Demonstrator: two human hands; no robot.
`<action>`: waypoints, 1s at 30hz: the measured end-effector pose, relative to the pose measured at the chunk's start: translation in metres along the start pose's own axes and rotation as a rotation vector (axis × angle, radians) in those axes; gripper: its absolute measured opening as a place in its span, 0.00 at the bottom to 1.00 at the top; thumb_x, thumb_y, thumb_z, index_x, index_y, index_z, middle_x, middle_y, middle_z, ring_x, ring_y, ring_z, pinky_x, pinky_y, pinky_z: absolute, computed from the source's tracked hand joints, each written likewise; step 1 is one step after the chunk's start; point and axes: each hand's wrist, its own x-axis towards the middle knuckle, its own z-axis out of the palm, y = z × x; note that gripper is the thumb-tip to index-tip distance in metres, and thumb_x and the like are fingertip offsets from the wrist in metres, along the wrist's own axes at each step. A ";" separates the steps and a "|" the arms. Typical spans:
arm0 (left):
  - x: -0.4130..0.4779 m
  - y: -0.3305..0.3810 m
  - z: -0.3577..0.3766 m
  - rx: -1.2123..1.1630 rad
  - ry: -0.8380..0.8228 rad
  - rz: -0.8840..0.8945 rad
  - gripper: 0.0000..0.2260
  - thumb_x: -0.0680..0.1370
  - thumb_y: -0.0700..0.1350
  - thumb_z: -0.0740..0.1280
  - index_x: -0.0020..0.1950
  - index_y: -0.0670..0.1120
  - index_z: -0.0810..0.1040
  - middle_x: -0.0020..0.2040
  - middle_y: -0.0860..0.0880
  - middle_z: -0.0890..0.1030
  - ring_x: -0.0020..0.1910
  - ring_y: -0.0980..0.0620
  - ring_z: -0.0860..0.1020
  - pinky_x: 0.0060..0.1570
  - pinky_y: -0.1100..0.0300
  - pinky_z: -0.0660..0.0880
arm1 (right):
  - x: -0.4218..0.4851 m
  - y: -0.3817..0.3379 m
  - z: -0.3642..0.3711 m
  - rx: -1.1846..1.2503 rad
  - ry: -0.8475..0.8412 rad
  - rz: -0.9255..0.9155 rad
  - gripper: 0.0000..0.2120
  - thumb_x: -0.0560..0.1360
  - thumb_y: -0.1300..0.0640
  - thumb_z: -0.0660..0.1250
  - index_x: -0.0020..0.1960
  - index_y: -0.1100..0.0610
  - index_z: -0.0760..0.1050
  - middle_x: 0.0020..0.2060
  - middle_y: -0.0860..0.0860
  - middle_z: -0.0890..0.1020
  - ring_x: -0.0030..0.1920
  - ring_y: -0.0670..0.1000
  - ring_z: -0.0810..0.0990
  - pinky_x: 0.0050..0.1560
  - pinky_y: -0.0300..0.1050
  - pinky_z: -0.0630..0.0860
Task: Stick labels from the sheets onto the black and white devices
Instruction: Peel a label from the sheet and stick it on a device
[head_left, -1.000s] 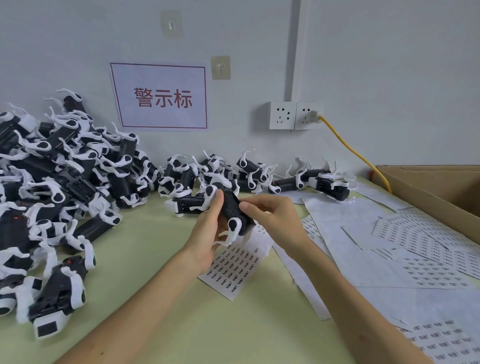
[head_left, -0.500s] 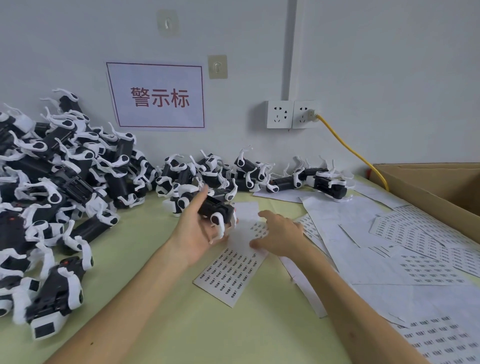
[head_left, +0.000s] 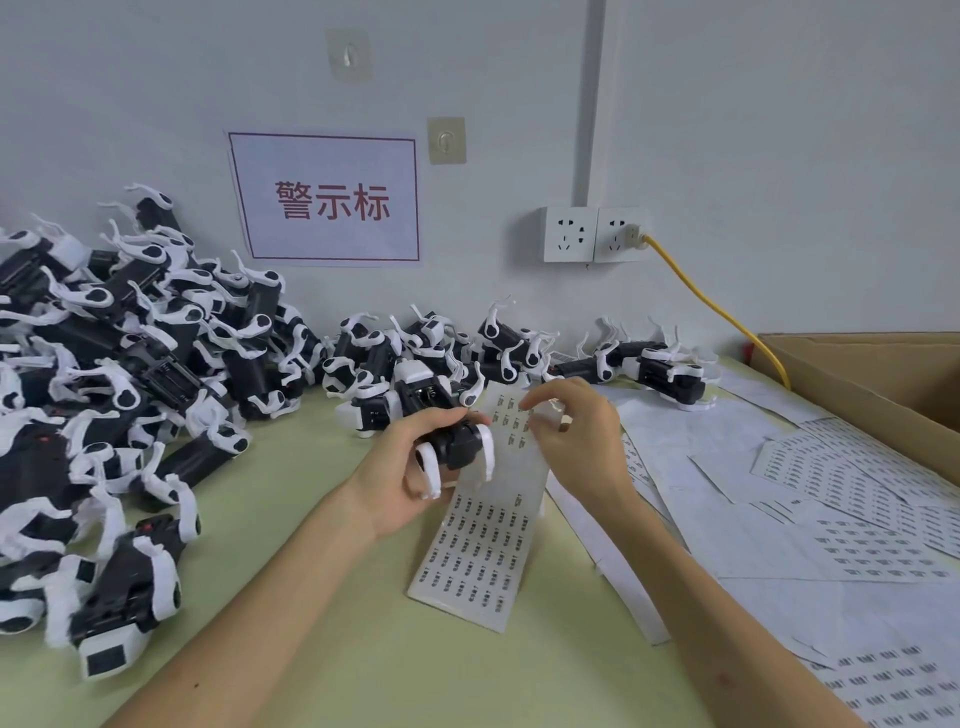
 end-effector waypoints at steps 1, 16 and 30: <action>0.000 -0.001 0.001 0.033 -0.021 -0.005 0.15 0.72 0.47 0.72 0.55 0.43 0.85 0.44 0.46 0.83 0.39 0.49 0.80 0.35 0.59 0.75 | 0.000 0.000 0.000 0.010 0.013 0.006 0.18 0.74 0.72 0.66 0.43 0.49 0.82 0.47 0.39 0.80 0.50 0.36 0.77 0.44 0.29 0.72; 0.007 -0.001 -0.001 -0.211 0.151 0.126 0.11 0.74 0.50 0.71 0.51 0.45 0.86 0.46 0.44 0.81 0.43 0.46 0.79 0.41 0.56 0.74 | -0.005 -0.002 0.001 -0.141 -0.150 -0.162 0.14 0.71 0.47 0.79 0.55 0.45 0.84 0.65 0.39 0.73 0.68 0.43 0.70 0.61 0.30 0.61; 0.002 -0.002 0.002 -0.232 0.011 0.109 0.06 0.67 0.45 0.74 0.42 0.47 0.87 0.41 0.48 0.83 0.36 0.54 0.82 0.34 0.64 0.76 | -0.004 0.001 0.003 -0.107 -0.126 -0.089 0.14 0.72 0.52 0.79 0.57 0.45 0.84 0.75 0.41 0.70 0.67 0.40 0.72 0.50 0.16 0.62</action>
